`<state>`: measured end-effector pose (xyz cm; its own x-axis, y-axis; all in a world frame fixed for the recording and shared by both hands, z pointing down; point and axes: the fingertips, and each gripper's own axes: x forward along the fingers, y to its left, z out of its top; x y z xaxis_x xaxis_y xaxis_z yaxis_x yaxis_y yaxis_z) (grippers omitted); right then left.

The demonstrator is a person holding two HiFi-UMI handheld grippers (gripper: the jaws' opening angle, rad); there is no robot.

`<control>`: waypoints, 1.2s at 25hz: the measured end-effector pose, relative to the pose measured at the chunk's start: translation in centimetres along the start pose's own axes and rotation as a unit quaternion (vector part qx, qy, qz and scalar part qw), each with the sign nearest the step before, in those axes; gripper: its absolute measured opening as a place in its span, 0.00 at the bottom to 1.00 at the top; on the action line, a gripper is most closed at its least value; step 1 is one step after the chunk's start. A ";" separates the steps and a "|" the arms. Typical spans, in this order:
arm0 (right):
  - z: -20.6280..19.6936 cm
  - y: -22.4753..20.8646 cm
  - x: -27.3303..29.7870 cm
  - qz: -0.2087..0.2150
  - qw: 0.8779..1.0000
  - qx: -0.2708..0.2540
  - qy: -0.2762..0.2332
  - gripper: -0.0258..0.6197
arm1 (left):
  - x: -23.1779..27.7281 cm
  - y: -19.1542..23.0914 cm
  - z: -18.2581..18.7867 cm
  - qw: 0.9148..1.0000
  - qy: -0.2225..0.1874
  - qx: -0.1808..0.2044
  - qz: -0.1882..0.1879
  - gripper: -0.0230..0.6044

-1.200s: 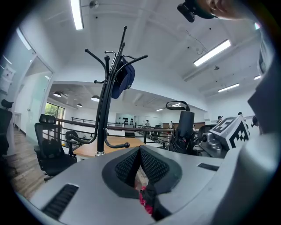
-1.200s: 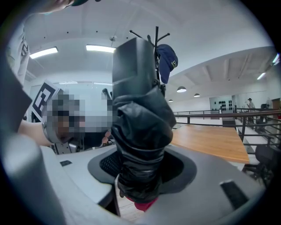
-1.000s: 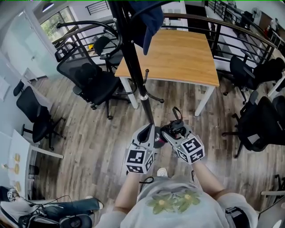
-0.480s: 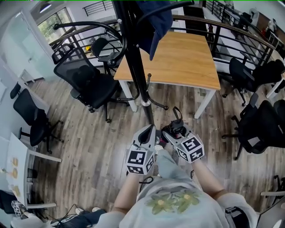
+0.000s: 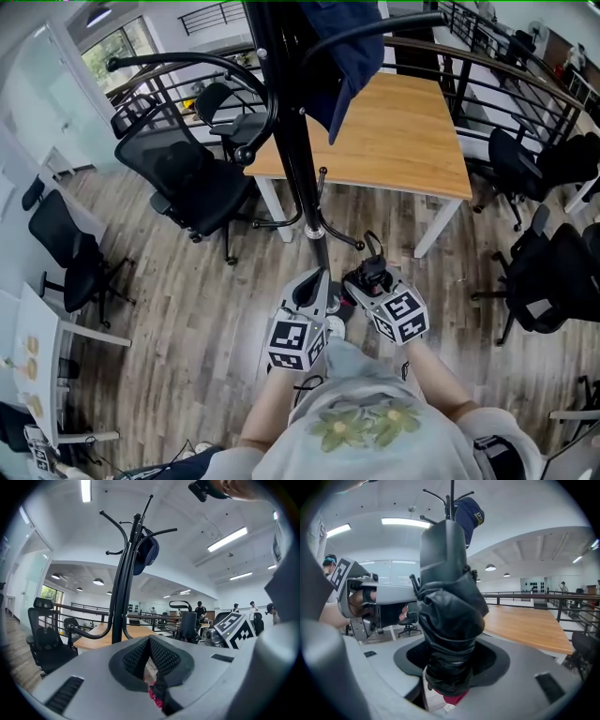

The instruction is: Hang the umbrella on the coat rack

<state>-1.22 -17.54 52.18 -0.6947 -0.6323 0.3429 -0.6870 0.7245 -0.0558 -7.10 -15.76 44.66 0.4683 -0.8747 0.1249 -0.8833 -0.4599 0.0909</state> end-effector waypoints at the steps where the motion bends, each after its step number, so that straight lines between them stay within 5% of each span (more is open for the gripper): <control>1: -0.2 -0.1 0.3 0.001 1.000 0.001 0.003 0.40 | 0.3 0.3 -0.1 1.000 0.000 -0.003 0.002 0.05; 30: -6.7 -1.9 4.1 0.009 0.996 0.019 0.089 0.40 | 3.6 3.1 -2.2 0.999 0.027 -0.027 -0.001 0.05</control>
<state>-1.34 -19.67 59.95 -0.6601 -0.5580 0.5029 -0.6847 0.7223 -0.0973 -8.16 -19.97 47.60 0.4727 -0.8633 0.1768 -0.8801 -0.4523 0.1445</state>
